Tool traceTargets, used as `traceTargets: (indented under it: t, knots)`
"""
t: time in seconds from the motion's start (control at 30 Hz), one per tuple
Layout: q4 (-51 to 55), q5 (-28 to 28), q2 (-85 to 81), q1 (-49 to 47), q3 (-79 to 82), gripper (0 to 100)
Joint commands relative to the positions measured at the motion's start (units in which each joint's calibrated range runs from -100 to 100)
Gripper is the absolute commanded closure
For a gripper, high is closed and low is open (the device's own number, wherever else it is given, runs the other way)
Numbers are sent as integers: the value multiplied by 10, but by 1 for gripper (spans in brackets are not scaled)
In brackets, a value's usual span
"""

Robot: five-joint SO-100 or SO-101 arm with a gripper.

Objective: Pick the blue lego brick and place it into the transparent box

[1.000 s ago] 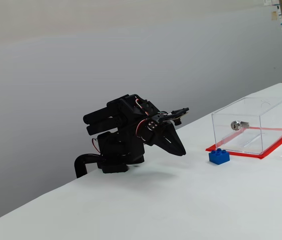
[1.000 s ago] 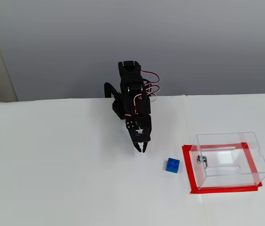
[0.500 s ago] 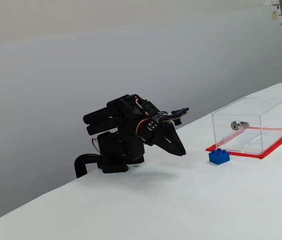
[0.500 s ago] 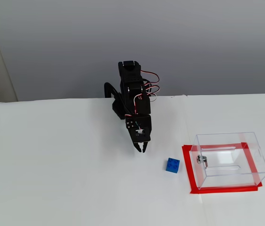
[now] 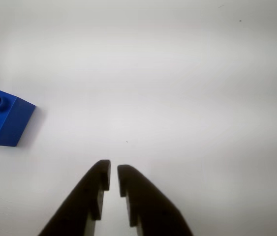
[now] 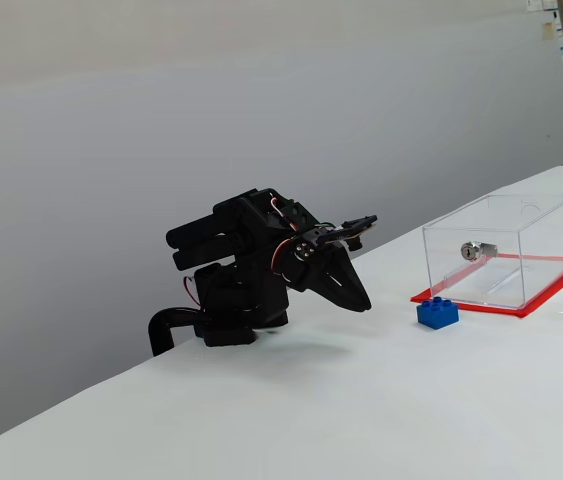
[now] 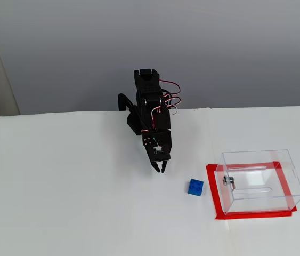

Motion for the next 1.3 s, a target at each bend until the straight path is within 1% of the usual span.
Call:
traceTargets:
  t: [0.0, 0.3, 0.4, 0.53, 0.7, 0.8, 0.9, 1.0, 1.1, 1.27]
  knots:
    - [-1, 0, -6, -2, 4, 98]
    - [-1, 2, -6, -6, 4, 98]
    - [-1, -1, -6, 5, 4, 98]
    - [-2, -2, -6, 46, 5, 98]
    - [-2, 2, -7, 47, 5, 98]
    - [-7, 3, -7, 0, 6, 98]
    - [-21, 3, -7, -95, 9, 98]
    - [-21, 3, -7, -153, 9, 98]
    - [-21, 3, -7, -184, 9, 98]
    - [-19, 3, -5, -207, 8, 98]
